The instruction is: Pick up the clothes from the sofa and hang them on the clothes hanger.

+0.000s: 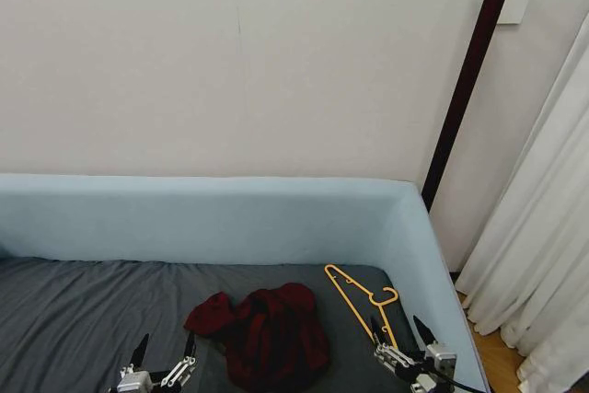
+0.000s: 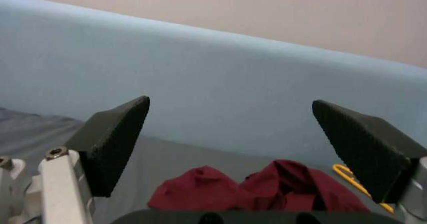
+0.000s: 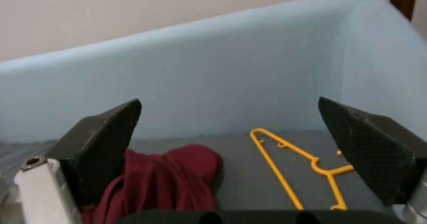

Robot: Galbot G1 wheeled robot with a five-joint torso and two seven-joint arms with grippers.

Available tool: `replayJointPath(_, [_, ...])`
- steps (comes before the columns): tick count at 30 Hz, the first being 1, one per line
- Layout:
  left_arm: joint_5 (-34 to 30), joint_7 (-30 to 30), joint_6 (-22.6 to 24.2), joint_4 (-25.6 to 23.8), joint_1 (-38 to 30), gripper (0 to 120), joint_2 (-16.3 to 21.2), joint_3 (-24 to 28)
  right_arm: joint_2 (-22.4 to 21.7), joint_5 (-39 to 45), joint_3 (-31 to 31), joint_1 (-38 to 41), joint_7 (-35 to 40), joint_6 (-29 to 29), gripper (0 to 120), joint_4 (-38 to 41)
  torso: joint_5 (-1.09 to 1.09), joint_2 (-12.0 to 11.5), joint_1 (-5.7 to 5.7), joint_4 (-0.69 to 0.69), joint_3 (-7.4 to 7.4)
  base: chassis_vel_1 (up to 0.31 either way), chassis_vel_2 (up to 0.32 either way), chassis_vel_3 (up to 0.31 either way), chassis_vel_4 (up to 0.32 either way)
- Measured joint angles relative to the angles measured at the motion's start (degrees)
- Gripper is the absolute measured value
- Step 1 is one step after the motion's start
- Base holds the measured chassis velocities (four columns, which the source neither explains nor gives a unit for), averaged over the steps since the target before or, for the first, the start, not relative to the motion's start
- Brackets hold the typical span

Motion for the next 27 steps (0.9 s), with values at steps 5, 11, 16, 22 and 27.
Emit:
replayJointPath(5, [0.2,1.58,-1.09,0.05,0.43,97,0.12,0.61,-2.88,1.62,-2.4,2.42,0.18,-1.34,100,-0.78,-0.01,0.0,0.0,0.01,0.0,0.0,0.0,0.0,0.0])
replayJointPath(11, [2.09,3.03,-3.42,0.16,2.47,102,-0.8,0.8,-6.66,3.2,-6.27,7.31,-0.15,-2.11,100,-4.1,0.0,0.0,0.0,0.03,0.0,0.0,0.0,0.0,0.0])
replayJointPath(16, [2.81,3.1,-3.97,0.26,2.83,99,-1.17,0.47,-8.99,4.89,-7.79,10.51,-0.24,-3.17,100,-6.24,0.0,0.0,0.0,0.02,0.0,0.0,0.0,0.0,0.0])
replayJointPath(22, [4.55,3.45,-4.53,0.52,3.11,96,-1.06,0.8,-13.55,8.75,-10.15,17.01,0.16,-7.51,100,-9.83,0.01,0.0,0.0,0.01,0.0,0.0,0.0,0.0,0.0])
replayJointPath(27, [5.01,1.48,-4.19,0.28,3.29,96,-1.44,0.74,-17.21,13.7,-14.61,26.28,1.38,-13.0,100,-15.26,-0.01,0.0,0.0,0.03,0.0,0.0,0.0,0.0,0.0])
